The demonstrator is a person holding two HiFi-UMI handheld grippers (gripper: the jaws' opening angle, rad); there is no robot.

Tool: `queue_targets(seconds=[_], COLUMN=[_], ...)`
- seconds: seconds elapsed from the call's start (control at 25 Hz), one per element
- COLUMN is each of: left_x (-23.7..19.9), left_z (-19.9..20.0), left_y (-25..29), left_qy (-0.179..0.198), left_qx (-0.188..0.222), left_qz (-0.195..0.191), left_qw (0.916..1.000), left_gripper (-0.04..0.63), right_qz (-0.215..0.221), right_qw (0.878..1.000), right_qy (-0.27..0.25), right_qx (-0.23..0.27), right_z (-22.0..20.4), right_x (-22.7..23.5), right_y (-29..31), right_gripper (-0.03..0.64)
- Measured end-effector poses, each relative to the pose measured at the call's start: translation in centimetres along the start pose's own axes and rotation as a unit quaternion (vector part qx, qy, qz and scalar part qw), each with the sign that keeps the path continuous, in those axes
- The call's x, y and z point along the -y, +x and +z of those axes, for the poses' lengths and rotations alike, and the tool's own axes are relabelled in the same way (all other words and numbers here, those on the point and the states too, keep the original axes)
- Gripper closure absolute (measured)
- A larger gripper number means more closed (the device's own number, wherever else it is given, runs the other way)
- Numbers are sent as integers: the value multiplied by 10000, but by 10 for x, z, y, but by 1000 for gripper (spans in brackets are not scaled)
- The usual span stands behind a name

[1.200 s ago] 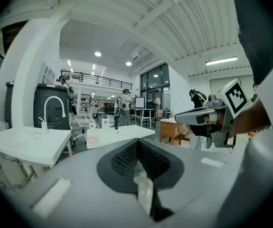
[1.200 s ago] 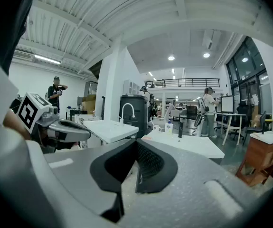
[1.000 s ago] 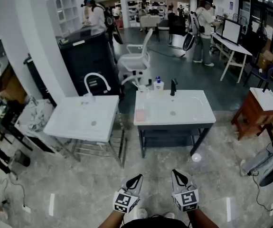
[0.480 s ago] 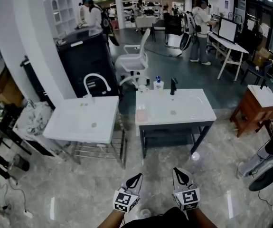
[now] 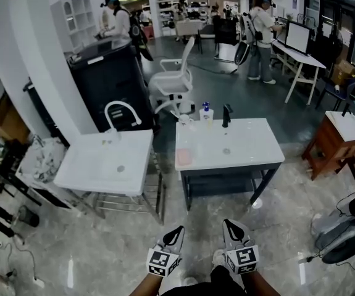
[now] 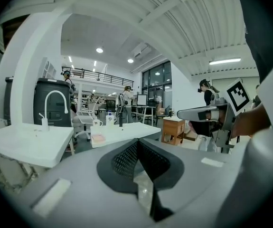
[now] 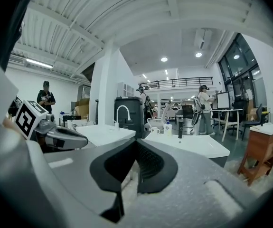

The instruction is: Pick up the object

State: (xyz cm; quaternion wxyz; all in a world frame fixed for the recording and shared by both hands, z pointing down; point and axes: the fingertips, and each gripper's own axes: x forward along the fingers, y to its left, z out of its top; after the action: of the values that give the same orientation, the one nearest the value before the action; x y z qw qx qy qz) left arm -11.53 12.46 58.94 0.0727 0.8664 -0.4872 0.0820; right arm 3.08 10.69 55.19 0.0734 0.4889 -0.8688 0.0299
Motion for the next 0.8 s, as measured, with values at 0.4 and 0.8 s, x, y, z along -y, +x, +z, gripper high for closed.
queue_targets(seconds=[0.4, 0.8], left_x=[-21, -28], left_z=[26, 37], left_y=[80, 149], left_qy=[2, 75], left_qx=[-66, -37], left_qz=[315, 605], left_qw=[9995, 9981], left_gripper=[577, 577], right_qz=[202, 414], right_qw=[9997, 9991], right_qy=[-77, -45], right_qx=[84, 115], right_z=[15, 19], right_x=[74, 137], right_y=[59, 96], right_gripper=[614, 614])
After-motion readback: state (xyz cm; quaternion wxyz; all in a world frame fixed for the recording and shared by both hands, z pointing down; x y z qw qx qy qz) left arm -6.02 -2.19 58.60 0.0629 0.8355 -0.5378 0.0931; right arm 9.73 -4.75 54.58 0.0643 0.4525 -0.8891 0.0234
